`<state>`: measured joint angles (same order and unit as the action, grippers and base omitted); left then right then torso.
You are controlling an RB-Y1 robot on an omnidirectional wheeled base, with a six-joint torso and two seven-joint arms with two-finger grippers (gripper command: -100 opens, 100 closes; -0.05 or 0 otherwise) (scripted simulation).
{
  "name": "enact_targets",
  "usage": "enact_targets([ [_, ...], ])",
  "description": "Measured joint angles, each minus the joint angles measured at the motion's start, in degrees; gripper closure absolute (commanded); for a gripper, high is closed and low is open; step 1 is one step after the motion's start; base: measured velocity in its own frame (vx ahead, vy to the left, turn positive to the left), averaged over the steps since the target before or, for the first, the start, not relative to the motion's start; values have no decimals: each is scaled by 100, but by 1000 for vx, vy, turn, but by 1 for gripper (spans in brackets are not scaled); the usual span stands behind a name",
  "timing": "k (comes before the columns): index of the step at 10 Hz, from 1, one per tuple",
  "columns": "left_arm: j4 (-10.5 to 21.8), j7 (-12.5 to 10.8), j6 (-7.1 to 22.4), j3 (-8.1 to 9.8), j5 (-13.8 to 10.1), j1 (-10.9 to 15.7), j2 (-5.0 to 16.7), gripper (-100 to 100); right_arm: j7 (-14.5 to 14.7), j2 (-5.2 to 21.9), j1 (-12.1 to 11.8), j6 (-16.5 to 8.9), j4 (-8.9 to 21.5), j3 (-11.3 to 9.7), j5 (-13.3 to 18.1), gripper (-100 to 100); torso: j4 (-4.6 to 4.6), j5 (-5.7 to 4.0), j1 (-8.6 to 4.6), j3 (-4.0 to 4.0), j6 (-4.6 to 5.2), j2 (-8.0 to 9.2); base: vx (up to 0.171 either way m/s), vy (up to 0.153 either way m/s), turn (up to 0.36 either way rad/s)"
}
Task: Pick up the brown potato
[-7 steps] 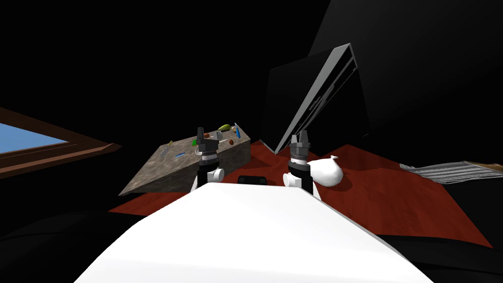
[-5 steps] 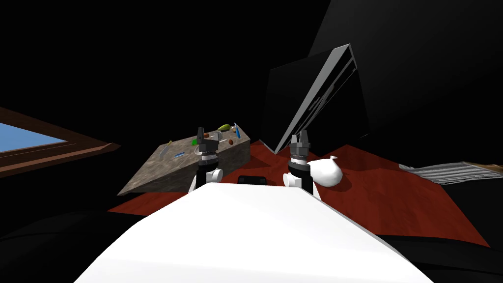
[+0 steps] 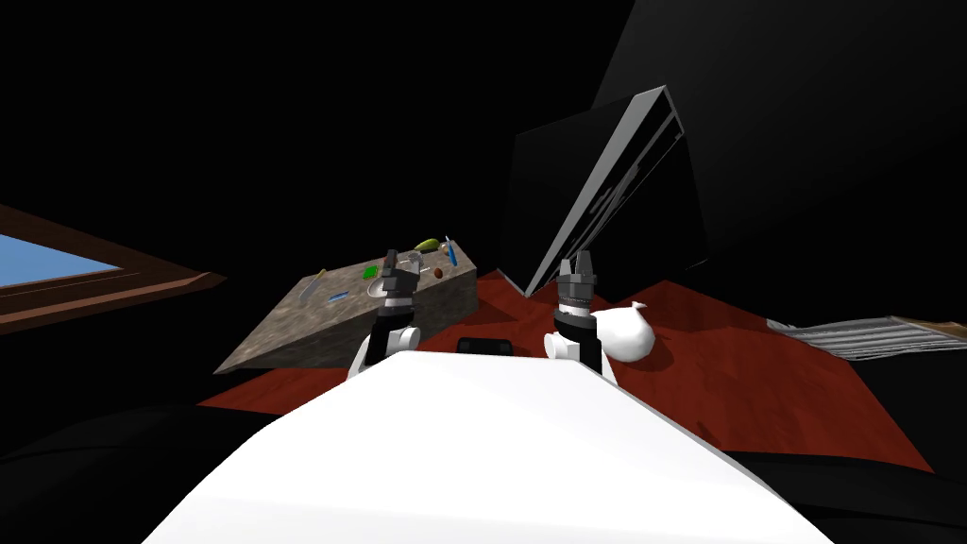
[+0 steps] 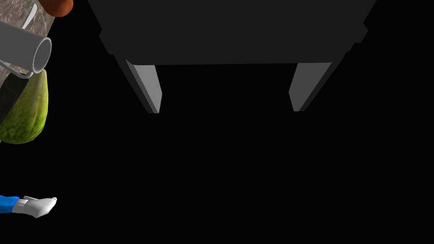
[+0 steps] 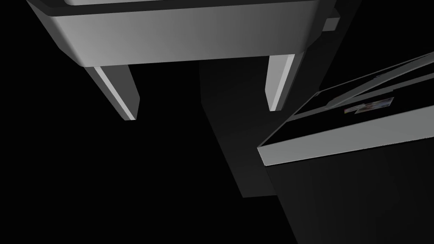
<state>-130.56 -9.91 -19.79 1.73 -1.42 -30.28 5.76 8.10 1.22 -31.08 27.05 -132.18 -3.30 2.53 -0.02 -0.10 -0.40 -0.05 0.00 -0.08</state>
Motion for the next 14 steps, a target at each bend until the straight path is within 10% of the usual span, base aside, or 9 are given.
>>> enact_targets([
  [14,136,-350,2080,1011,-878,-272,313,-100,0,0,0,0,0,0,0,0,0,0,0,0,-1,-1,19,-100,25],
])
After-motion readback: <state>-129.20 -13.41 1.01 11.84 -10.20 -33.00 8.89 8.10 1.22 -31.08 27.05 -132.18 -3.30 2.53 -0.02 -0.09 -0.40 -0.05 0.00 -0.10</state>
